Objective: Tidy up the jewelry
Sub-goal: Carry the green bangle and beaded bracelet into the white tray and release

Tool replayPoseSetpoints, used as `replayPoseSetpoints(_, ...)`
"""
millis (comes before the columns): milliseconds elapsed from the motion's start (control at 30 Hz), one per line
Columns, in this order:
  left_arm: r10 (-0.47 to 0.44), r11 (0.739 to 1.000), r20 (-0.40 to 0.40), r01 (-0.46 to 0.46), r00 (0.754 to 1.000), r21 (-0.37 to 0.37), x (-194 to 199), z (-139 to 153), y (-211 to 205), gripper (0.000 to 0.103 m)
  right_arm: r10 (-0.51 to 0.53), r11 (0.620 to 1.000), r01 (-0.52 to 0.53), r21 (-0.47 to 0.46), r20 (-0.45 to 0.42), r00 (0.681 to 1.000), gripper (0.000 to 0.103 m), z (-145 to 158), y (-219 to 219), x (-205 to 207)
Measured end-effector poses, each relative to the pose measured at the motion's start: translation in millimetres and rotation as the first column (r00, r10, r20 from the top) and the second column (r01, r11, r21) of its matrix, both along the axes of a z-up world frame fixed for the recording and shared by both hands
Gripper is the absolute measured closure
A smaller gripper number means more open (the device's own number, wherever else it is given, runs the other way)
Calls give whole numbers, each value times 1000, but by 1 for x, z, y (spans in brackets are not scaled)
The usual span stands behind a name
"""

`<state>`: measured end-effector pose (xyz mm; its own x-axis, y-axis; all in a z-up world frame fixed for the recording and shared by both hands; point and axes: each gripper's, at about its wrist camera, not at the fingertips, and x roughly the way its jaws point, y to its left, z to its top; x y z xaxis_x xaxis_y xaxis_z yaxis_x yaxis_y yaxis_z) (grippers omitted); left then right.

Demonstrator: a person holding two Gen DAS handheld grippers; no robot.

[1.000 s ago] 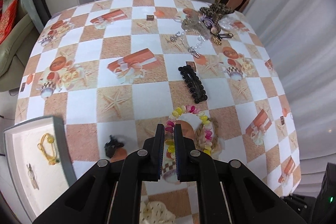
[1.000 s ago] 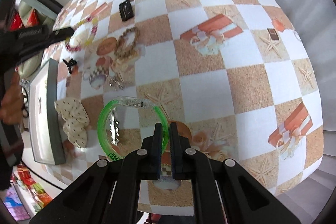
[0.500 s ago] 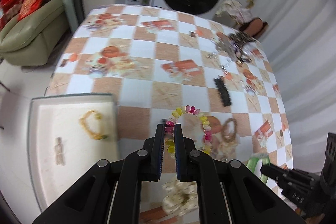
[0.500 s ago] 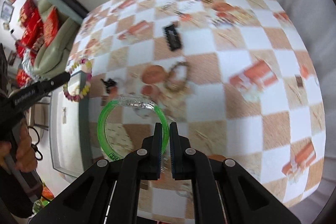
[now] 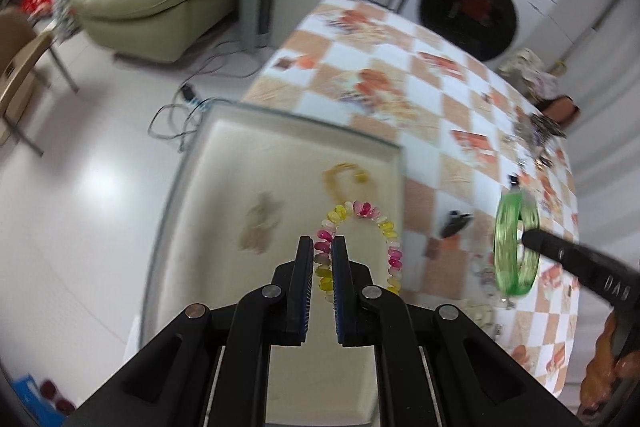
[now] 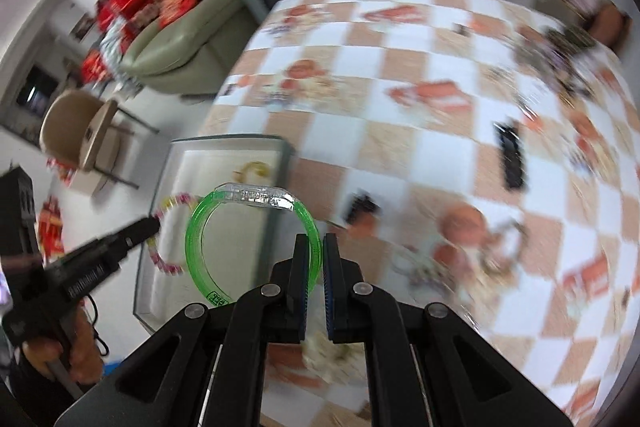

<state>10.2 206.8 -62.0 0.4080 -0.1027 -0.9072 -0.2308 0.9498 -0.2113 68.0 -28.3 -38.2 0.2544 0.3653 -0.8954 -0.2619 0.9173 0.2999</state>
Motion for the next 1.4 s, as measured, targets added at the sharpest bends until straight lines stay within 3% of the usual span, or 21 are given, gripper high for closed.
replayPoseSetpoints(300,136,991,-57,-136,989,-5,-20,-40,45,89,200,979,-201,-23,-18,980,96,-26,105,37)
replayPoseSetpoints(733,168,985,-100,-165,981,40,-20,-78,54,89,253,962,-256,-94,-45,966,96,-81,190,71)
replayPoseSetpoints(1400,135,977,-124,-111,983,183,-12,-86,39,88,251,946,-260,-191,-72,965,94,-111,208,81)
